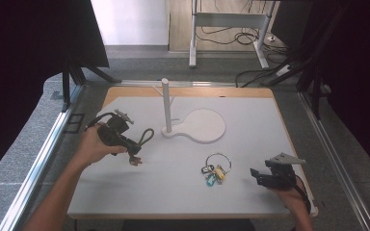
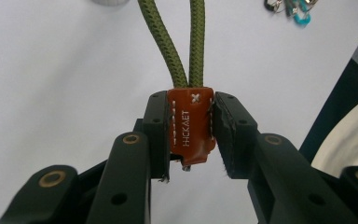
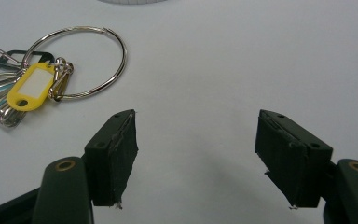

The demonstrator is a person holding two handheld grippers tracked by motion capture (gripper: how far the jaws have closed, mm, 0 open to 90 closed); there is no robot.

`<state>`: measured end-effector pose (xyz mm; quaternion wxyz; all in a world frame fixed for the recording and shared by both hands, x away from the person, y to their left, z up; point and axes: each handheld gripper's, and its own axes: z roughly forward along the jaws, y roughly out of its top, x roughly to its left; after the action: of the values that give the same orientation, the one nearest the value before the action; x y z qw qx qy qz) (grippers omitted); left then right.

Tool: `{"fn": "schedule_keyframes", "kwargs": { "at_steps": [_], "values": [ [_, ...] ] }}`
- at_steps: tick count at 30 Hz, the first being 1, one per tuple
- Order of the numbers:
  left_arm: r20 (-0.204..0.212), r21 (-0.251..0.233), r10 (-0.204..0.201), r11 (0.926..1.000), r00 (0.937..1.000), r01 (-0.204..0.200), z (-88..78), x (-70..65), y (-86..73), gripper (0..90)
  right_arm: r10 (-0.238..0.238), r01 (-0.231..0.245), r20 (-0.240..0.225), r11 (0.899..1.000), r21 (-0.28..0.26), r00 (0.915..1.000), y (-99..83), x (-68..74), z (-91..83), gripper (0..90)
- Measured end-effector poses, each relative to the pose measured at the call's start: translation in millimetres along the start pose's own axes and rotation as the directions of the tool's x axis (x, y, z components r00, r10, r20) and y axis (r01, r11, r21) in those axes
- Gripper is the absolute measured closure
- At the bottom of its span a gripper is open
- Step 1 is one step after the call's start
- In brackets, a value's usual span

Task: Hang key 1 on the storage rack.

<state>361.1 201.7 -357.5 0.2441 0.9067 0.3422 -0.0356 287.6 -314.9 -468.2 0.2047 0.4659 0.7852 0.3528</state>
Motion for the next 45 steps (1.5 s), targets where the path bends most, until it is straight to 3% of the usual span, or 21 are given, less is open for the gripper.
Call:
{"fn": "schedule_keyframes", "kwargs": {
  "at_steps": [26,45],
  "values": [
    [0.01,-0.002,0.003,1.0,0.9999,-0.003,-17.4,13.9,15.3,67.8,-0.009,0.009,-0.005,1.0,0.014,0.9999,-1.2,0.8,3.3,30.1],
    [0.0,-0.013,-0.022,0.9997,0.9998,0.022,-29.4,25.7,26.9,67.8,-0.011,0.011,-0.003,1.0,0.022,0.9999,-1.6,1.5,4.7,30.0]
  ]
}}
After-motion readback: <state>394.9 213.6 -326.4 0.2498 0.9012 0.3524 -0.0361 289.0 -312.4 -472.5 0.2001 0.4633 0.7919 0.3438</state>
